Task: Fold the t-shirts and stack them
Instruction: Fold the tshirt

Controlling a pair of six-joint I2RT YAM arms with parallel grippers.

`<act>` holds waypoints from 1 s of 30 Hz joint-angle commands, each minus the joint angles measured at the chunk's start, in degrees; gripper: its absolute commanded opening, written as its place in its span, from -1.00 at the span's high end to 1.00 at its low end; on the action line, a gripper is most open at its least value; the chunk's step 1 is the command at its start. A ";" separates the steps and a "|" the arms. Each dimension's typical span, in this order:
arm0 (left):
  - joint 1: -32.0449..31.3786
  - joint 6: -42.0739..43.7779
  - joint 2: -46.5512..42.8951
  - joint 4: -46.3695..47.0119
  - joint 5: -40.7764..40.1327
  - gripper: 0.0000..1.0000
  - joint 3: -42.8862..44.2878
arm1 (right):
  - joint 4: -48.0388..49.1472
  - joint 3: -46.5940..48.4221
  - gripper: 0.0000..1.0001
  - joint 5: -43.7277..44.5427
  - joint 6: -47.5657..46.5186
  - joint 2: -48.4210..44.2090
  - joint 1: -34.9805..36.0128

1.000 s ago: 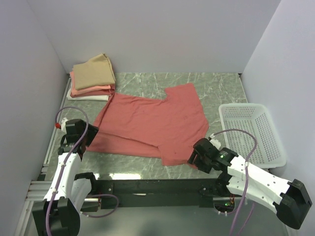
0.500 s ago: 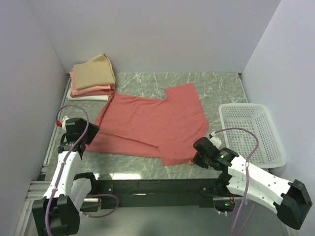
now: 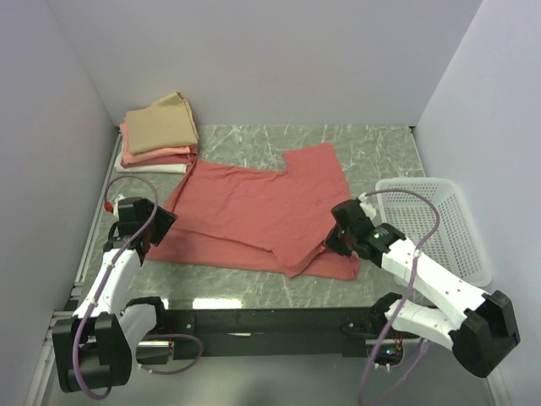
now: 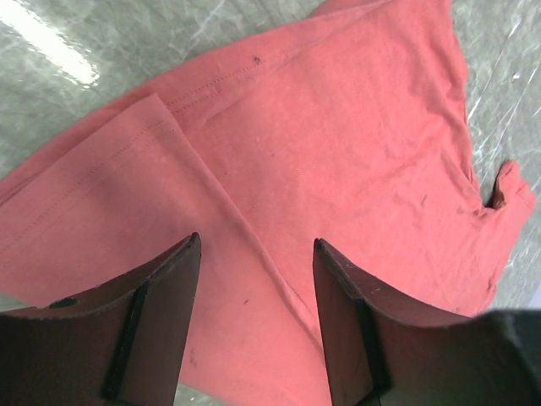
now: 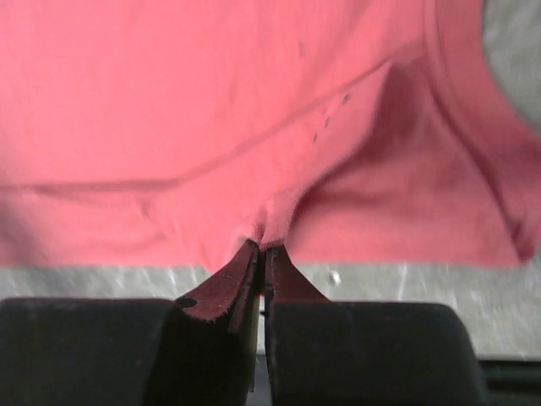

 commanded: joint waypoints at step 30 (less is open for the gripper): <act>-6.22 -4.87 10.01 2.31 -9.94 -0.13 6.18 | 20.71 11.66 1.00 -11.41 -8.76 24.72 -21.00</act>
